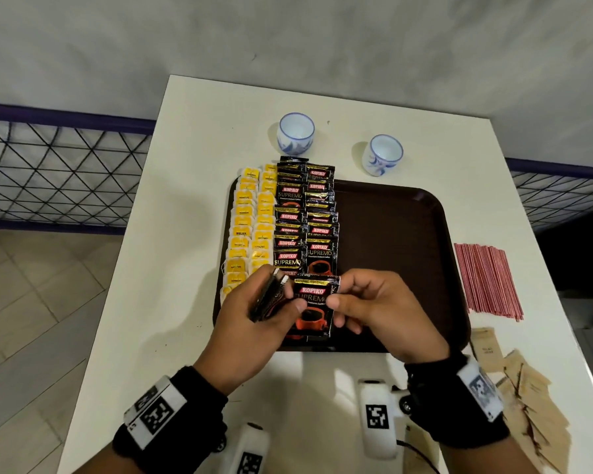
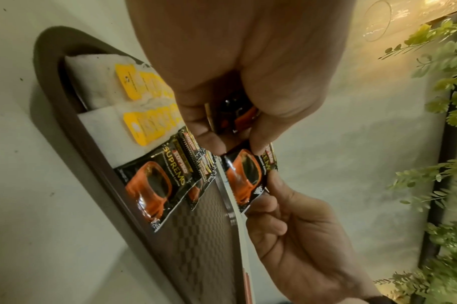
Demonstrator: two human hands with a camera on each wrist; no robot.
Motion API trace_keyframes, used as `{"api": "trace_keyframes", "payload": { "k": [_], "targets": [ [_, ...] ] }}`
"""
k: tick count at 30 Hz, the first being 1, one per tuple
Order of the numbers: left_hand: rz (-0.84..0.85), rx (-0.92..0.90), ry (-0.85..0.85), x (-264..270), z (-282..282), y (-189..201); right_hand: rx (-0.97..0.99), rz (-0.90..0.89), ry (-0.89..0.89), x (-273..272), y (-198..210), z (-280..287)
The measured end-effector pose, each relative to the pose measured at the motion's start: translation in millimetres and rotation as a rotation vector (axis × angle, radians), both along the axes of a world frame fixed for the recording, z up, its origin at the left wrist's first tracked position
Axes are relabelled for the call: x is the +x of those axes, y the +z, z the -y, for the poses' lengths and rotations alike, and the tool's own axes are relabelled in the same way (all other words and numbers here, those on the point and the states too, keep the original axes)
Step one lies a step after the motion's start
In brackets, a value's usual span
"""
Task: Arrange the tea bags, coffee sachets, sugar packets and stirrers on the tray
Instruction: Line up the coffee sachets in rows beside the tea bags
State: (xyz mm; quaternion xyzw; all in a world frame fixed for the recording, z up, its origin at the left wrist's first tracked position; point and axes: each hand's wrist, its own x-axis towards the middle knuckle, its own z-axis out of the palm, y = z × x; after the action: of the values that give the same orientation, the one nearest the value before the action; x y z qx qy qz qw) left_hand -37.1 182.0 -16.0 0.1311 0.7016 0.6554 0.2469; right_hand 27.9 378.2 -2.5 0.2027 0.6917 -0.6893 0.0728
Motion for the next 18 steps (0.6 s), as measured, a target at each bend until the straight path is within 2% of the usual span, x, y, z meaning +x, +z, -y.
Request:
{"api": "trace_keyframes", "payload": {
  "k": [3, 5, 8, 11, 18],
  "targets": [
    [0.023, 0.021, 0.027, -1.8, 2.9, -3.0, -0.066, -0.007, -0.161, -2.6, -5.3, -11.2],
    [0.044, 0.028, 0.049, -2.9, 6.8, -3.7, -0.004, 0.018, -0.247, -6.1, -12.5, -28.5],
    [0.071, 0.003, 0.065, -4.4, 13.0, -6.1, 0.107, 0.130, -0.213, -10.9, -25.7, -46.3],
    [0.115, -0.021, 0.075, -3.7, 17.4, -11.2, 0.134, 0.216, -0.176, -18.3, -38.7, -50.1],
    [0.131, -0.034, 0.099, 0.4, 33.9, -23.8, 0.192, 0.272, -0.159, -39.2, -49.7, -41.7]
  ]
}}
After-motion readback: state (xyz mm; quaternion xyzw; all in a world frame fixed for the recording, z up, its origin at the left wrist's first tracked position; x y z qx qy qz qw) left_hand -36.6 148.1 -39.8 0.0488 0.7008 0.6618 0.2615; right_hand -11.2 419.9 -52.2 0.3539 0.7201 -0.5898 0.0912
